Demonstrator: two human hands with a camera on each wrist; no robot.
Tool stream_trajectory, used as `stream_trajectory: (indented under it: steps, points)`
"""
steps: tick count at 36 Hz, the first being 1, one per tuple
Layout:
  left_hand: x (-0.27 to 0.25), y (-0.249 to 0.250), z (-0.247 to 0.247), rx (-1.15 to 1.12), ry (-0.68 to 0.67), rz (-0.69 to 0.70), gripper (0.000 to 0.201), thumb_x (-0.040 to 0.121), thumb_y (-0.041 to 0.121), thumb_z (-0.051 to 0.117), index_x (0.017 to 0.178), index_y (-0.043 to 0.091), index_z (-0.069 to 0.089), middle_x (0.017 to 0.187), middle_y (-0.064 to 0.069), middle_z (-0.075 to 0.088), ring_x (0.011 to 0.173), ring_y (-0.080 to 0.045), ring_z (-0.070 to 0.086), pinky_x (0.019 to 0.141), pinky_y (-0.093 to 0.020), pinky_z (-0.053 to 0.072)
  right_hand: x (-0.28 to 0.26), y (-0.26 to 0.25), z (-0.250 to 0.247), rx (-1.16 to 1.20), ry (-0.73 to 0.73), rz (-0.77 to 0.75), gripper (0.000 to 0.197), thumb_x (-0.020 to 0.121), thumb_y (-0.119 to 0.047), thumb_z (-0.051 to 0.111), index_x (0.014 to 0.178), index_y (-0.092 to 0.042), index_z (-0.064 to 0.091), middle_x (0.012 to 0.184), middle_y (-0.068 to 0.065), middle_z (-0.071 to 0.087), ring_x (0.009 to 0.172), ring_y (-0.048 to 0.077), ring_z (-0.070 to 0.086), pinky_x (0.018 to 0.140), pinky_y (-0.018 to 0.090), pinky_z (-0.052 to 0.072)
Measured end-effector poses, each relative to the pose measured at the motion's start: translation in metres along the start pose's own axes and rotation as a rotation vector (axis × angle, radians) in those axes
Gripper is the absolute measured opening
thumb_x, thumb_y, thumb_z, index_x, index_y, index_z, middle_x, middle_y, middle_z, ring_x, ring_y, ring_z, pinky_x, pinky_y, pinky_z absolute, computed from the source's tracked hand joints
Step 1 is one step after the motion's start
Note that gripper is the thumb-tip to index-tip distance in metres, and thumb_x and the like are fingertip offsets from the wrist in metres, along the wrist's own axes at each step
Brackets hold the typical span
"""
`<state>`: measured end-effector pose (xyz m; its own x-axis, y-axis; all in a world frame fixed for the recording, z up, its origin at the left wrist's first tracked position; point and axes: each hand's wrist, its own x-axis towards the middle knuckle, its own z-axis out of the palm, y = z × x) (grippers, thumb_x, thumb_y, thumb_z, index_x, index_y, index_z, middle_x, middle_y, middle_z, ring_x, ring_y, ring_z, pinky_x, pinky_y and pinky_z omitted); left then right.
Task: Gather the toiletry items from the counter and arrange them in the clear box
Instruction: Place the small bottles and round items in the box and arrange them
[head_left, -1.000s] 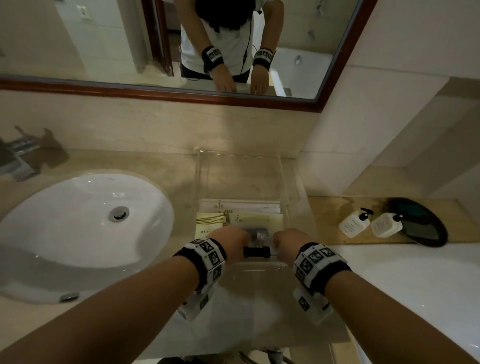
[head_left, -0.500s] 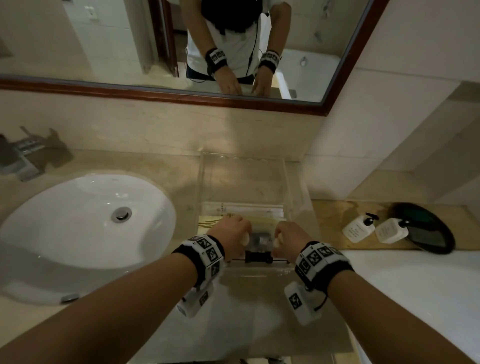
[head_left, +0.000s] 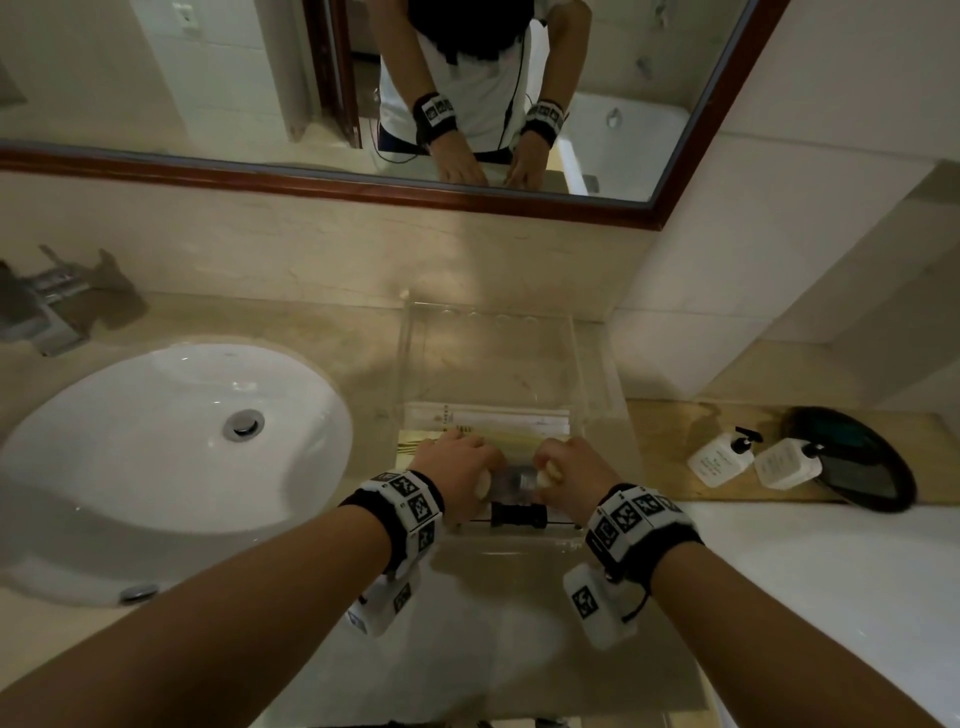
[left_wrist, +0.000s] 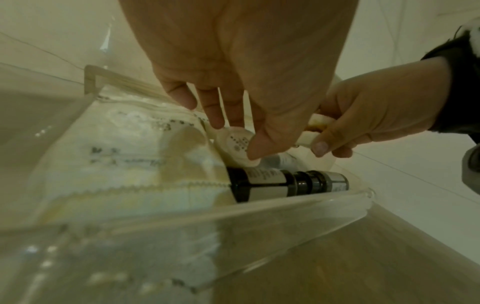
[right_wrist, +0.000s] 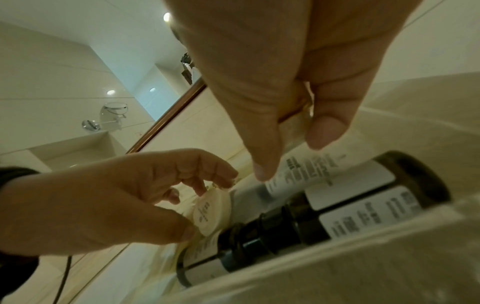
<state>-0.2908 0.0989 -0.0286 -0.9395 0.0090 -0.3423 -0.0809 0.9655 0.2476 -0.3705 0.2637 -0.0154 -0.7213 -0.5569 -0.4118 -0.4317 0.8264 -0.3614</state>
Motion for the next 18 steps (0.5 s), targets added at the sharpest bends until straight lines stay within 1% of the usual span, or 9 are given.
stream_trajectory:
  steps: [3,5,8,11,14,18]
  points:
    - [-0.005,-0.002,-0.004,-0.015,0.016,-0.068,0.055,0.082,0.035,0.065,0.132,0.030,0.044,0.137,0.002,0.046,0.130,-0.024,0.038,0.101,-0.044,0.036,0.002,-0.004,-0.001,-0.011,-0.003,-0.039,0.030,0.082,-0.021,0.070,0.110,-0.020,0.058,0.111,0.006,0.044,0.099,0.029,0.054,0.085,0.030,0.045]
    - [-0.006,-0.004,-0.006,-0.007,0.020,-0.089,0.050,0.083,0.037,0.063,0.130,0.030,0.046,0.136,0.002,0.048,0.129,-0.025,0.039,0.100,-0.045,0.036,0.005,-0.008,0.001,-0.022,-0.026,-0.056,0.031,0.085,-0.016,0.064,0.115,-0.021,0.056,0.107,0.002,0.037,0.096,0.027,0.051,0.083,0.027,0.042]
    - [-0.008,-0.003,-0.008,-0.002,0.025,-0.097,0.039,0.086,0.033,0.058,0.124,0.031,0.049,0.133,0.004,0.051,0.125,-0.024,0.040,0.095,-0.043,0.036,0.008,-0.017,0.006,-0.045,-0.044,-0.120,0.034,0.085,-0.012,0.059,0.118,-0.017,0.055,0.115,0.008,0.042,0.100,0.028,0.051,0.082,0.024,0.040]
    - [-0.008,-0.002,-0.007,-0.011,0.026,-0.114,0.037,0.086,0.029,0.059,0.122,0.034,0.051,0.132,0.007,0.051,0.124,-0.024,0.040,0.094,-0.042,0.036,0.007,-0.025,0.012,-0.064,-0.064,-0.189,0.036,0.084,-0.013,0.061,0.120,-0.012,0.058,0.118,0.012,0.045,0.104,0.029,0.050,0.089,0.028,0.043]
    - [-0.007,-0.002,-0.006,-0.012,0.033,-0.127,0.036,0.086,0.029,0.061,0.121,0.034,0.051,0.130,0.007,0.052,0.123,-0.024,0.041,0.093,-0.042,0.036,0.007,-0.028,0.016,-0.085,-0.033,-0.233,0.034,0.085,-0.019,0.064,0.118,-0.012,0.061,0.117,0.013,0.047,0.102,0.031,0.053,0.089,0.030,0.045]
    - [-0.007,-0.002,-0.006,-0.022,0.031,-0.131,0.035,0.086,0.029,0.059,0.121,0.033,0.052,0.131,0.006,0.052,0.123,-0.024,0.041,0.095,-0.043,0.036,0.011,-0.026,0.016,-0.106,-0.026,-0.256,0.038,0.083,-0.011,0.063,0.121,-0.014,0.061,0.118,0.011,0.049,0.104,0.031,0.054,0.090,0.031,0.045]
